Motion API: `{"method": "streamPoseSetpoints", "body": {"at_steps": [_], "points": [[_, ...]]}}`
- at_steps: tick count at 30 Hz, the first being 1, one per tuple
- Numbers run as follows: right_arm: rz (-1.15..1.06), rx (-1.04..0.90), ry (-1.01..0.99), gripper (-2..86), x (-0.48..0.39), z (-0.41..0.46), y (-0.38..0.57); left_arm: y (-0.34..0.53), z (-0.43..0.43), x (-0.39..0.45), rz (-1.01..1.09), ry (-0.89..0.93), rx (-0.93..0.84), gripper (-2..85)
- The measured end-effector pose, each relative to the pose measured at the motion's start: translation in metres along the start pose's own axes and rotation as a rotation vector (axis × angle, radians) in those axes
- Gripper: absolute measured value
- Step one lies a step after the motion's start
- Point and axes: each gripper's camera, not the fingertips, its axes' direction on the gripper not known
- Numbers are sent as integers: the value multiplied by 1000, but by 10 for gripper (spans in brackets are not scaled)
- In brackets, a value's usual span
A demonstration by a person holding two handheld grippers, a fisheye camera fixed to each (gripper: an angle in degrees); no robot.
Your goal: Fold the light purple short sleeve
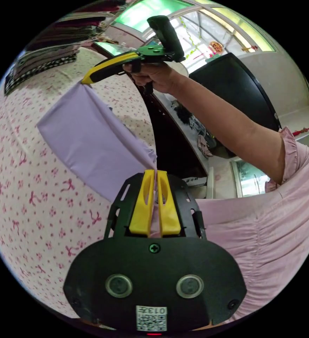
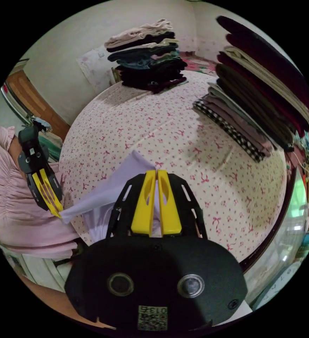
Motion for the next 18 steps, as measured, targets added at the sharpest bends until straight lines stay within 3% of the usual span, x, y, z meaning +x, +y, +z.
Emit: {"method": "streamPoseSetpoints", "body": {"at_steps": [15, 18], "points": [[163, 44, -58, 8, 61, -40, 165, -89, 122, 9, 15, -29, -133, 13], [241, 42, 12, 11, 64, -53, 192, -93, 145, 3, 21, -68, -147, 30]]}}
